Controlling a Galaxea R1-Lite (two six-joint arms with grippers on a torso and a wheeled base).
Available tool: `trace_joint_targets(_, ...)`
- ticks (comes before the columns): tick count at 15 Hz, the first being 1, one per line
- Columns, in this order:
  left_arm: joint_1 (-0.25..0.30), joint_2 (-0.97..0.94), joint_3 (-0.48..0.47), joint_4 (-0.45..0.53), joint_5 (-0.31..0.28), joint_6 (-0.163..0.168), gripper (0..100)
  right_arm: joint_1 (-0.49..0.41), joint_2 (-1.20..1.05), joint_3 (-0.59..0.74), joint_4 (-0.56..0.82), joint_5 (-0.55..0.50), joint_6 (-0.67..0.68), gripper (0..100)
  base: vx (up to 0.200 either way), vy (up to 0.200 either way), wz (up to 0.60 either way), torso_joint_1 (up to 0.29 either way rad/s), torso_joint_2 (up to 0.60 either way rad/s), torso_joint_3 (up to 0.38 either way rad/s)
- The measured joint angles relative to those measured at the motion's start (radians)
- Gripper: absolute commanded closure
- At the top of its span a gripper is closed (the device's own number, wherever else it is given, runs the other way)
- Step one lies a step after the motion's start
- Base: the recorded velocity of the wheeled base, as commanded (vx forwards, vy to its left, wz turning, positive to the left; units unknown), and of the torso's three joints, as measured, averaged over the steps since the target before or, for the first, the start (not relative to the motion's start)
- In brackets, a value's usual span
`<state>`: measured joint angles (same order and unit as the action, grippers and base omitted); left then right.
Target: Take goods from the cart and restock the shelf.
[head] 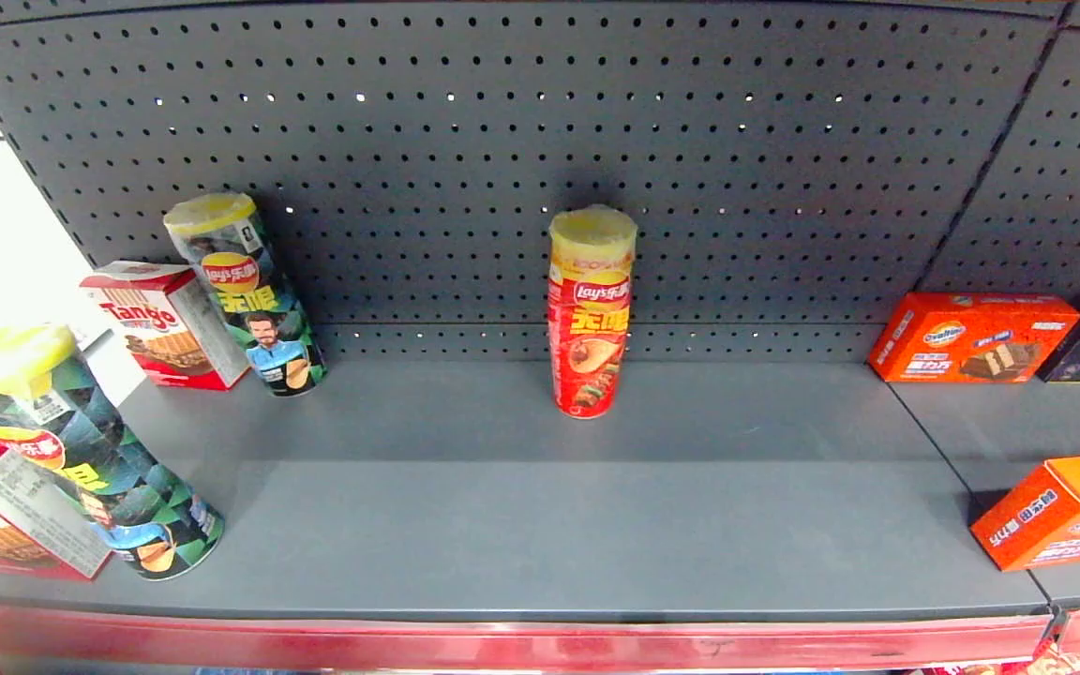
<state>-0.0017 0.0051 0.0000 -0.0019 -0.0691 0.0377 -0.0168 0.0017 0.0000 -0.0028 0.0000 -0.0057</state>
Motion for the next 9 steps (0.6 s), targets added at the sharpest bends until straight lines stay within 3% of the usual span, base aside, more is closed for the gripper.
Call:
trace_joint_targets(8,0.0,0.0,0.0,0.001,-0.003,-0.002,0,0.0,0.0,0.0,0.0,0.002,-0.002,0,0.0,0.0,0.0,0.0,0.0,0.0)
trace_joint_targets(9,0.0,0.0,0.0,0.001,-0.003,-0.003,0,0.0,0.0,0.0,0.0,0.002,-0.002,0,0.0,0.0,0.6,0.002,0.0,0.007)
